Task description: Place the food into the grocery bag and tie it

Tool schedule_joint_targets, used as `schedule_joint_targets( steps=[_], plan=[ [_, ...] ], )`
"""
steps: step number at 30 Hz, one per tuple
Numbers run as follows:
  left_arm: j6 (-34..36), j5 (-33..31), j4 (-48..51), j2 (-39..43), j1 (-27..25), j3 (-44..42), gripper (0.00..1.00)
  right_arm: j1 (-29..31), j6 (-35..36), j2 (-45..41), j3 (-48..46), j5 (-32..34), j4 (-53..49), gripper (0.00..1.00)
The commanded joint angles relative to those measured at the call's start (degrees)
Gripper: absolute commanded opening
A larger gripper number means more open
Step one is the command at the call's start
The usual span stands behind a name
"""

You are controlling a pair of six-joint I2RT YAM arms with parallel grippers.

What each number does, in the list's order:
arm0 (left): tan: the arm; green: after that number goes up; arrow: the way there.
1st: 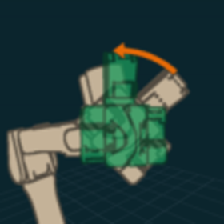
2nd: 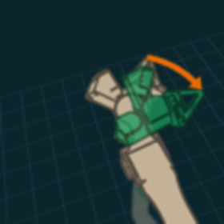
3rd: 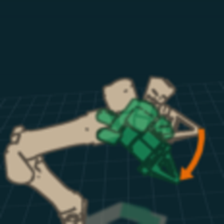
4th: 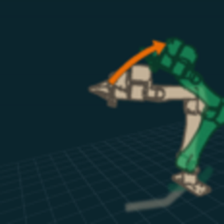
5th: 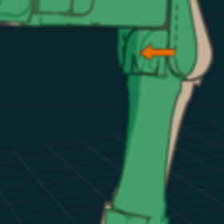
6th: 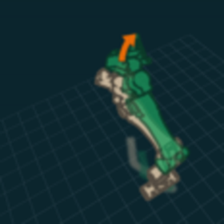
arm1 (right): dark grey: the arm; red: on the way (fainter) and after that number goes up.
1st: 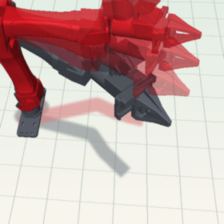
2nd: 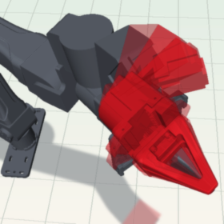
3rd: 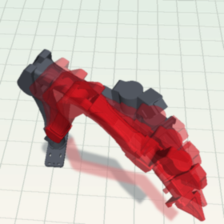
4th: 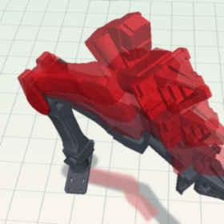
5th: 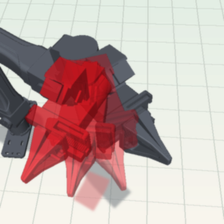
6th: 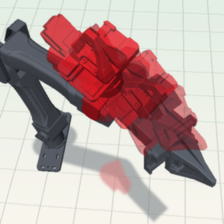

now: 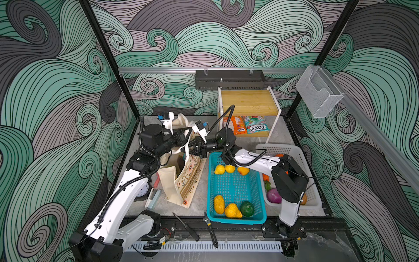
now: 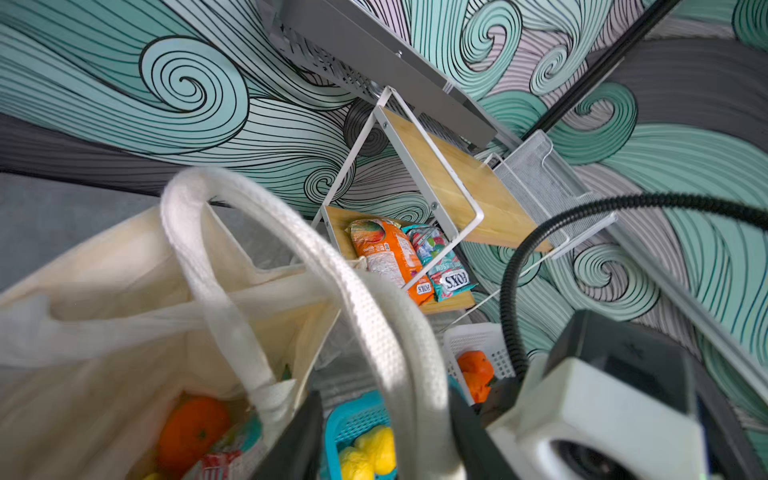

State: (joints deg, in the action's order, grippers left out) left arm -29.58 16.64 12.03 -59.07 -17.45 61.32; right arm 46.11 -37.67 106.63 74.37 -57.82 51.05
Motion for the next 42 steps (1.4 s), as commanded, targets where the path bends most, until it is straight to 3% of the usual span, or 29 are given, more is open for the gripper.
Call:
schedule_joint_targets(
  steps=[1, 4, 7, 10, 13, 17, 19, 24, 28, 30, 33, 35, 38, 40, 42],
  plan=[
    [0.28, 1.69, 4.64, -0.27, -0.1, 3.77, 0.56, -1.1, 7.48, -4.4, -0.93, 1.79, -6.86, 0.0],
    [-0.92, 2.38, 6.83, -1.46, -0.1, 7.46, 0.64, -1.18, 11.49, -5.89, -1.51, 1.9, -12.97, 0.0],
    [-3.19, 3.21, 8.89, -1.88, -0.09, 11.72, 0.83, -1.18, 12.53, -6.73, -1.92, 2.01, -14.86, 0.0],
    [-5.13, 0.67, 15.86, -3.08, 0.04, 17.47, 0.84, -1.18, 14.47, -7.49, -2.02, 2.82, -17.45, 0.0],
    [-3.36, -1.7, 23.3, -5.52, 0.18, 22.88, 0.81, -1.12, 14.69, -7.45, -1.72, 3.07, -18.09, 0.0],
    [6.01, -8.01, 32.67, -11.55, 0.15, 32.5, 0.72, -1.19, 13.58, -7.4, -2.24, 3.88, -16.39, 0.0],
    [7.15, -10.84, 37.9, -16.06, 0.7, 37.15, 0.67, -1.19, 12.78, -7.55, -2.53, 4.12, -15.14, 0.0],
    [1.77, -0.5, 36.25, -20.27, 0.35, 38.81, 0.67, -1.19, 12.74, -7.5, -2.71, 4.2, -15.57, 0.0],
    [4.97, -2.4, 35.78, -17.56, -0.49, 38.01, 0.58, -1.19, 11.92, -8.27, -3.96, 5.4, -14.15, 0.0],
    [8.68, -4.19, 33.66, -15.16, -0.61, 35.14, 0.43, -1.19, 11.0, -7.95, -4.03, 5.4, -12.93, 0.0],
    [12.22, -2.77, 33.87, -14.83, -0.59, 34.76, 0.39, -1.2, 9.67, -7.27, -3.9, 5.78, -11.85, 0.0],
    [12.48, -0.5, 35.09, -16.01, -0.56, 35.8, 0.42, -1.17, 9.41, -7.25, -3.86, 5.97, -11.8, 0.0],
    [11.52, -0.36, 36.46, -17.77, -0.58, 36.96, 0.55, -1.17, 9.18, -7.34, -4.05, 5.97, -11.75, 0.0],
    [10.51, 1.09, 35.84, -18.11, -0.57, 36.79, 0.54, -1.2, 9.11, -7.36, -4.05, 5.99, -11.9, 0.0],
    [9.29, 7.15, 33.52, -17.93, -0.78, 35.76, 0.52, -1.19, 9.17, -7.62, -4.44, 6.36, -11.82, 0.0]
  ],
)
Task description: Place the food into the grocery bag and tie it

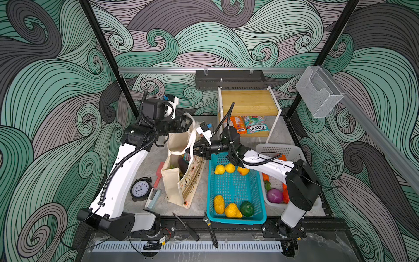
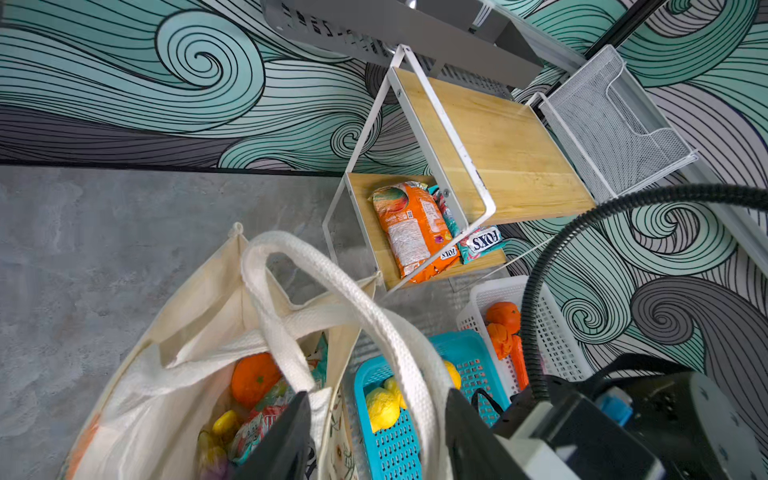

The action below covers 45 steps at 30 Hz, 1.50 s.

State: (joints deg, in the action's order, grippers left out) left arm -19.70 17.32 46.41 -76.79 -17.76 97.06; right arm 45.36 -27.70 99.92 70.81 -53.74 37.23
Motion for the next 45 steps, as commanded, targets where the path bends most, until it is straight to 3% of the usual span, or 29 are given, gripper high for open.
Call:
schedule_joint_targets(
  steps=[1, 3, 7, 11, 16, 20, 25, 32, 36, 40, 45],
  plan=[
    [-1.1, 9.38, -3.26, 0.4, -0.79, -1.81, 0.5, -0.45, -0.94, -1.0, -1.08, 2.53, 2.05, 0.0],
    [-1.38, 11.14, -6.8, 2.05, -0.96, -5.11, 0.45, -0.45, -1.25, -1.01, -1.17, 2.57, 2.23, 0.0],
    [0.25, 6.9, -7.18, 5.21, -0.89, -7.3, 0.39, -0.43, -1.8, -0.93, -1.2, 2.76, 2.54, 0.0],
    [1.2, 10.5, -7.45, 5.72, -1.21, -8.19, 0.43, -0.45, -1.8, -0.85, -1.46, 2.93, 2.42, 0.0],
    [1.99, 8.68, -6.67, 5.39, -1.3, -9.2, 0.49, -0.45, -1.74, -1.15, -1.63, 3.04, 2.07, 0.0],
    [-2.86, -4.45, 0.79, 1.65, -0.84, -2.06, 0.5, -0.37, -1.89, -1.39, -1.94, 2.91, 2.26, 0.0],
    [-7.38, 1.69, -1.23, -2.05, -0.7, 3.1, 0.56, -0.21, -1.59, -1.81, -2.25, 2.66, 2.27, 0.0],
    [-8.68, 1.64, 3.49, -9.64, -0.79, 7.8, 0.58, -0.17, -0.79, -2.44, -2.6, 2.74, 1.16, 0.0],
    [-8.59, 0.67, 2.58, -7.73, -1.51, 6.28, 0.56, -0.13, -0.85, -2.98, -3.42, 3.36, 1.67, 0.0],
    [-6.88, -3.56, -0.77, -0.16, -2.22, 0.63, 0.52, -0.1, -1.0, -3.17, -4.0, 4.25, 2.32, 0.0],
    [-2.99, -4.64, 0.79, -1.77, -2.1, 1.75, 0.62, -0.08, -1.88, -2.8, -4.01, 4.02, 3.1, 0.0]
  ],
)
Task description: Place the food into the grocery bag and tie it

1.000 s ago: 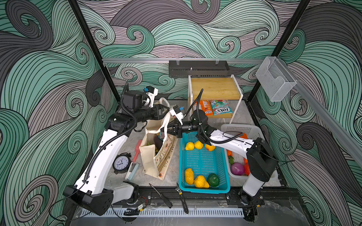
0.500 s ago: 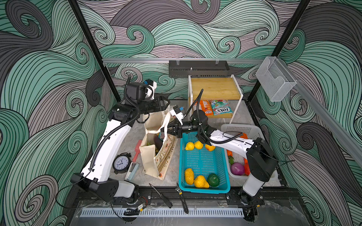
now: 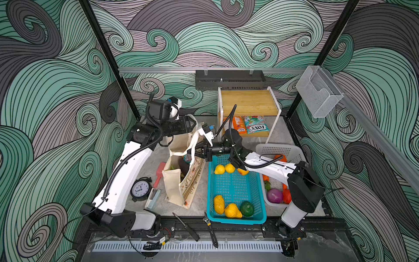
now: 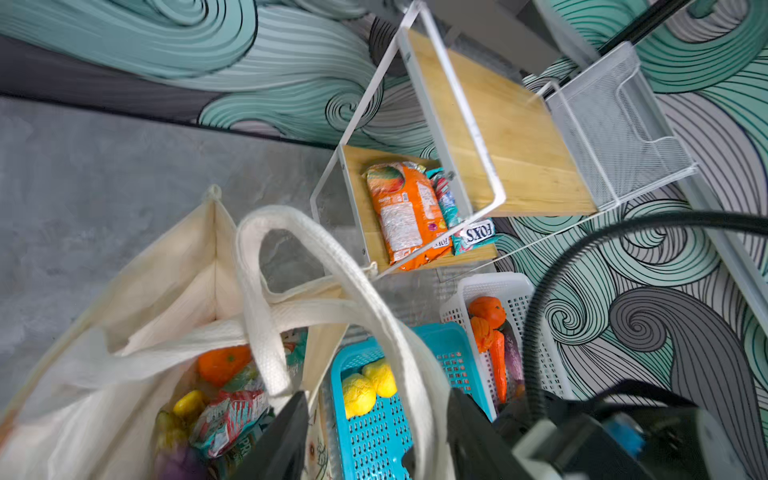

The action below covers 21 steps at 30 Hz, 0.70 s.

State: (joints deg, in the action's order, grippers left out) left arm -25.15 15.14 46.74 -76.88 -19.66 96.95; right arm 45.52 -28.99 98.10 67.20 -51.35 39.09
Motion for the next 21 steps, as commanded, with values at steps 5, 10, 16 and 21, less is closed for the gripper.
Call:
schedule_joint_targets(
  steps=[5, 10, 16, 21],
  plan=[
    [-2.71, 2.66, 0.85, -10.1, -0.25, 6.96, 0.71, -0.01, 0.58, -1.4, -0.65, 1.7, -0.82, 0.0],
    [-4.16, 2.58, 7.5, -17.03, -0.25, 12.89, 0.63, 0.01, 0.69, -2.27, -1.41, 2.05, -1.04, 0.0],
    [-5.84, 1.73, 4.44, -14.11, -0.2, 7.82, 0.0, -0.07, 2.08, -3.67, -2.38, 4.26, -2.42, 0.0],
    [-4.67, -3.3, 6.3, -8.5, 1.09, 6.88, 0.0, -0.19, 5.51, -9.54, -2.33, 20.83, -21.68, 0.0]
  ],
)
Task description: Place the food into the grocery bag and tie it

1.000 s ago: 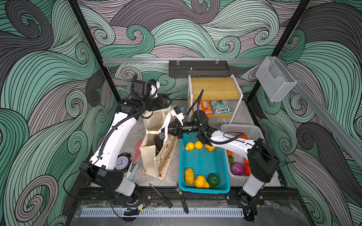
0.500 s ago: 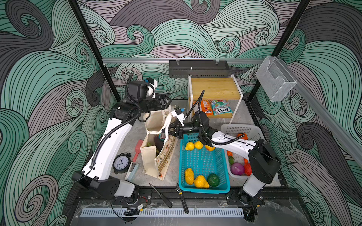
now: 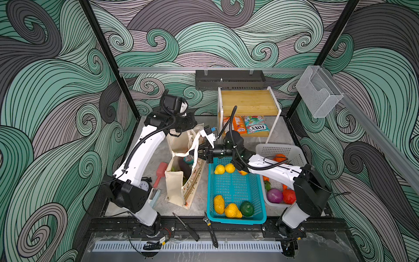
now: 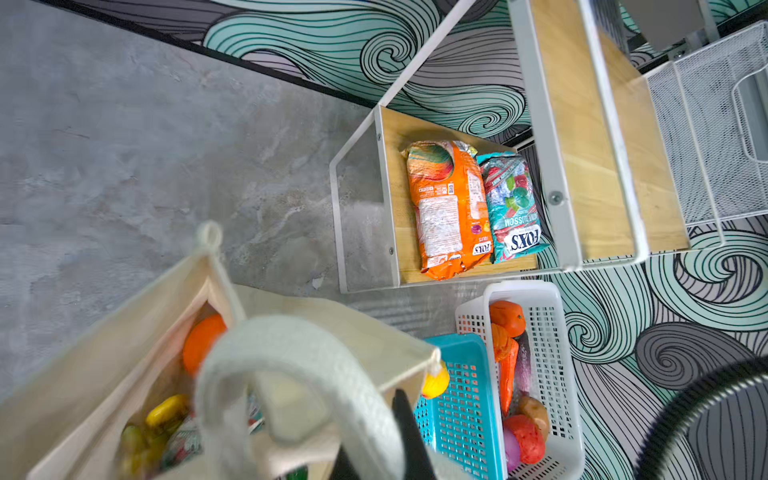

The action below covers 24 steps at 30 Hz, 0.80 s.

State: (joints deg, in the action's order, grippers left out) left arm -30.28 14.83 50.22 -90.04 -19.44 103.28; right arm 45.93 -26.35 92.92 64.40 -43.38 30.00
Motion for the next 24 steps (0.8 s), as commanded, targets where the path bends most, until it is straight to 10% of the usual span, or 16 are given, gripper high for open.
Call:
schedule_joint_targets(
  steps=[1, 16, 24],
  plan=[
    [0.62, -3.04, 3.15, 5.85, 2.04, 0.0, 0.0, -0.82, 3.26, -6.01, 0.23, 16.92, -16.26, 0.0],
    [0.82, 1.13, 0.53, 18.34, 11.45, -13.04, 0.0, -0.94, 1.07, -13.16, 1.42, 43.91, -31.23, 0.0],
    [1.2, -10.71, 3.12, 24.2, 17.79, -19.69, 0.0, -1.49, 3.22, -14.36, 3.17, 55.66, -32.8, 0.0]
  ],
)
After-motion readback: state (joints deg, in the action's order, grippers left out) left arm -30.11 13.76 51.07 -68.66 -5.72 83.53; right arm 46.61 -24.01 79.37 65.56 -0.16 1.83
